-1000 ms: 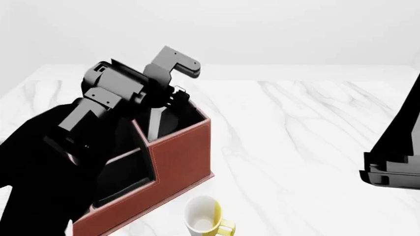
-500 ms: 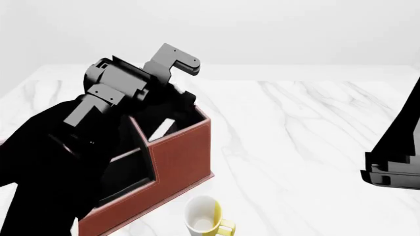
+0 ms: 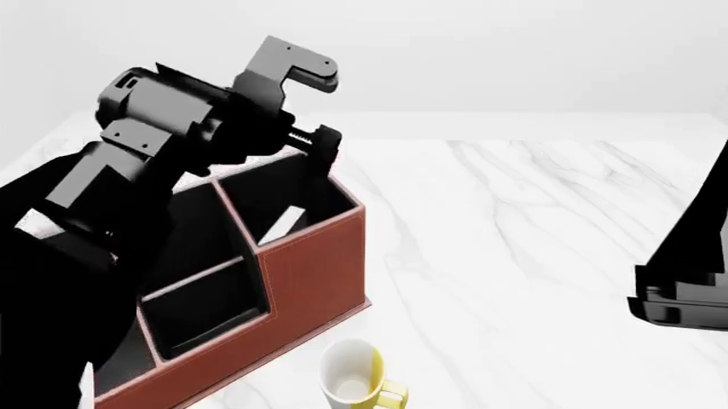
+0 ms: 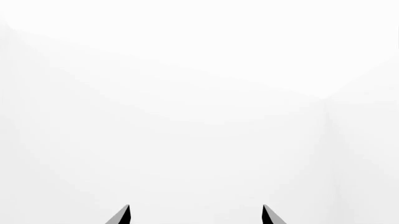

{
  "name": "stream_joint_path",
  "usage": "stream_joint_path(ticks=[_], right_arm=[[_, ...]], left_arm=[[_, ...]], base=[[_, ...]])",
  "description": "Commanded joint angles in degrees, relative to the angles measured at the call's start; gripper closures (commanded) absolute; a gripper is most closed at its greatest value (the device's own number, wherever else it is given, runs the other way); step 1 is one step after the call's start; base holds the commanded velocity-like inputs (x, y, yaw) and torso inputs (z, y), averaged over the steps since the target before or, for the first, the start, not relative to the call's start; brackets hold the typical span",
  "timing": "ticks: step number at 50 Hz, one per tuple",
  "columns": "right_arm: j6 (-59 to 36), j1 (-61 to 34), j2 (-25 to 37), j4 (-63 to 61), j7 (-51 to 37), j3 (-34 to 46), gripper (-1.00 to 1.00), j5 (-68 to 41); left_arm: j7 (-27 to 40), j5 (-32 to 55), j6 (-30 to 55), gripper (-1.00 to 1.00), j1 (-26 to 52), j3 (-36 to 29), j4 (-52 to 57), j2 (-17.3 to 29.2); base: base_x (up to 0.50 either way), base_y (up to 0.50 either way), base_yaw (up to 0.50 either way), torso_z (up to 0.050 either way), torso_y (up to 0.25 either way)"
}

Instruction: Pick up the book and place it in the right compartment of the caddy.

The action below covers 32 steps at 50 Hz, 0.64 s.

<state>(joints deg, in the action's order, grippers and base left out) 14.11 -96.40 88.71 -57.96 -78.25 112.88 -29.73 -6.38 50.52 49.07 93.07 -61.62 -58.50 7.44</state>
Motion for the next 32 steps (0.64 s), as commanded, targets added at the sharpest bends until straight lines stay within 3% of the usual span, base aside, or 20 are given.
stream_joint_path(ticks=[1, 3, 10, 17, 23, 32], right_arm=[[-0.8, -1.5, 1.1, -1.3, 0.8, -1.9, -1.00, -1.7], [-3.1, -4.2, 1.2, -2.0, 2.2, -4.6, -1.00, -4.7], [-11.3, -12.9, 1.3, -2.0, 7.7, -13.5, -1.00, -14.4], [-25.4, -28.2, 1.3, -2.0, 16.2, -29.5, -1.00, -32.2], [-36.0, -37.4, 1.3, -2.0, 21.5, -42.7, -1.00, -45.2], [-45.7, -37.6, 1.3, -2.0, 23.5, -69.9, -1.00, -61.9]], left_arm=[[11.3, 11.2, 7.7, -1.00, 1.2, 10.9, 24.1, 12.3], [16.1, 16.2, 9.4, -1.00, 1.8, 16.2, 31.8, 16.5], [25.9, 27.3, 12.1, -1.00, 2.5, 26.8, 46.8, 24.6], [35.9, 37.5, 12.1, -1.00, 5.6, 37.5, 59.6, 33.3], [39.1, 41.0, 8.3, -1.00, 5.2, 44.7, 65.0, 38.6], [40.9, 45.6, 1.6, -1.00, 4.6, 55.0, 69.4, 42.8]], base=[[0.00, 0.00, 0.00, 0.000, 0.000], [0.00, 0.00, 0.00, 0.000, 0.005], [0.00, 0.00, 0.00, 0.000, 0.000], [0.00, 0.00, 0.00, 0.001, 0.000], [0.00, 0.00, 0.00, 0.000, 0.000], [0.00, 0.00, 0.00, 0.000, 0.000]])
